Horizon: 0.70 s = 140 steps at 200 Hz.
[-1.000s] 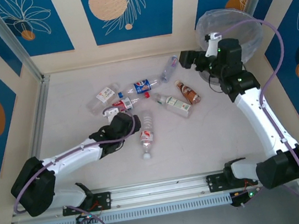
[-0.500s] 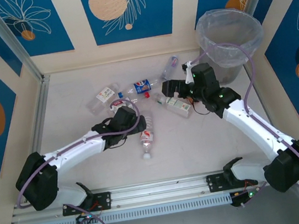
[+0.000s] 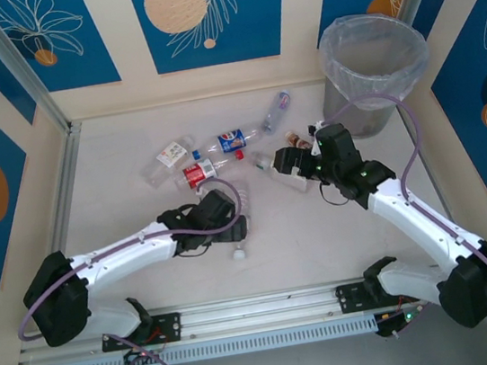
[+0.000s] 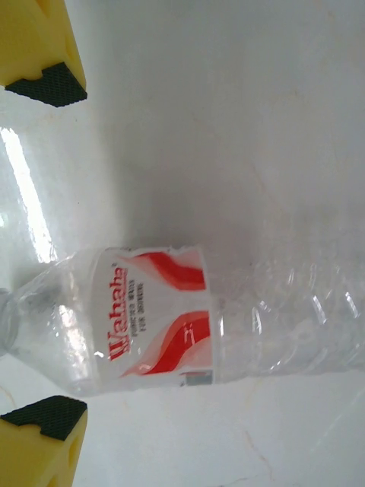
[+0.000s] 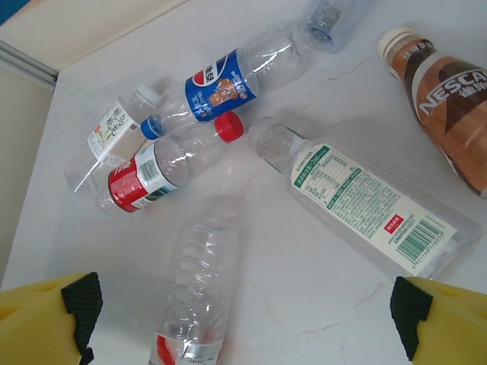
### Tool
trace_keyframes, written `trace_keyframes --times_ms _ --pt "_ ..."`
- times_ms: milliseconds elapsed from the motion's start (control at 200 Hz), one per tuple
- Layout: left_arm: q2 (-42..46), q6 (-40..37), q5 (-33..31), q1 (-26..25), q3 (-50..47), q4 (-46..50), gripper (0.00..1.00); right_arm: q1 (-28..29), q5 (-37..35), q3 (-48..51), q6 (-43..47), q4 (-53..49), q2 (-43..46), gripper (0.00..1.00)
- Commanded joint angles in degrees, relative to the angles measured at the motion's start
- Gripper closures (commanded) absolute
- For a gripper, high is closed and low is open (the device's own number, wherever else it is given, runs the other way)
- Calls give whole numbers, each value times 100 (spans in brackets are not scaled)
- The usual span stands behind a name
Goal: Put the plastic bottles in the bin
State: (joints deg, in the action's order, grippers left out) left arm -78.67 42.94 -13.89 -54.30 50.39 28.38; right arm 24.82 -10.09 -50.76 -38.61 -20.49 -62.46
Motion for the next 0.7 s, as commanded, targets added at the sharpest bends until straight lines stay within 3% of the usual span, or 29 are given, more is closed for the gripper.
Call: trace_keyframes --times_ms 0,365,695 --pt "-275 4 -16 -75 214 136 1 32 55 178 -461 141 25 0" --pt "-1468 -10 -181 -194 1078 76 1 41 -11 357 -1020 130 -188 1" --pt "-2108 463 -228 -256 1343 244 1 33 -146 356 -930 86 -318 1"
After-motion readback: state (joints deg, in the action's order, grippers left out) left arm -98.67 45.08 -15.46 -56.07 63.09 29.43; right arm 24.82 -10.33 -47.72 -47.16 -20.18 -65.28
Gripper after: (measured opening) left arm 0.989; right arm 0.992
